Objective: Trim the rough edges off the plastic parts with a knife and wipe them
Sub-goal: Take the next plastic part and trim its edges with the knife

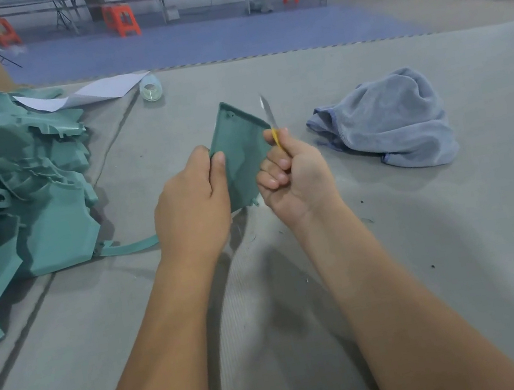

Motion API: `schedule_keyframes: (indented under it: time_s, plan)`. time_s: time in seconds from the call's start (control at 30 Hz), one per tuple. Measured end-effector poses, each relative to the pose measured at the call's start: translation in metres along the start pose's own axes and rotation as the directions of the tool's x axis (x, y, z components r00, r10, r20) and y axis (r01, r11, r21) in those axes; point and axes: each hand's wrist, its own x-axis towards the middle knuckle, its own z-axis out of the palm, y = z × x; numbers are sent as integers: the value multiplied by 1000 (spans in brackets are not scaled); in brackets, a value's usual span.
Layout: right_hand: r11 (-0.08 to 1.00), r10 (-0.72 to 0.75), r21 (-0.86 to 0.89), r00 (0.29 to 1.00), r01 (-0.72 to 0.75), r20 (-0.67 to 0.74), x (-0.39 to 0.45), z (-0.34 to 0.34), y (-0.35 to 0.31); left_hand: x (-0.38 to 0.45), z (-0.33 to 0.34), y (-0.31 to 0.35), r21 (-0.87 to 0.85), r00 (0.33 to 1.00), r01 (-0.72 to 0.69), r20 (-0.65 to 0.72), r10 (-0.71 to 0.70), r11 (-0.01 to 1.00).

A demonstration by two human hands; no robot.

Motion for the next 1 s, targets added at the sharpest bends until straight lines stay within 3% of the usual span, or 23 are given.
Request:
schedule_keyframes:
  time_s: [0.17, 0.37, 0.47, 0.6, 0.73, 0.9, 1.0]
  plan:
    - [1000, 21, 19, 994, -19, -109, 4, -5, 0, 0, -1, 1, -6, 1000, 2, 5, -2, 1000]
    - [995, -19, -98, 998, 24, 54, -7, 19, 14, 1, -1, -1, -34, 1000, 12, 5, -12, 999]
    - [996, -50, -72, 992, 59, 115, -12, 24, 14, 0, -1, -1, -53, 1000, -2, 1, 2, 999]
    - [995, -100, 10, 993, 101, -60, -7, 12, 5, 0, -1, 0, -6, 1000, -25, 2, 25, 1000]
    - [993, -107, -83, 966, 89, -234, -2, 3, 8, 0, -1, -2, 5, 1000, -21, 1, 21, 1000]
    - [996, -61, -71, 976, 47, -208, -4, 7, 10, 0, -1, -1, -24, 1000, -8, 2, 8, 1000]
    - [997, -38, -73, 996, 32, -85, -11, 14, 11, 1, -1, -2, -34, 1000, -6, 13, 6, 999]
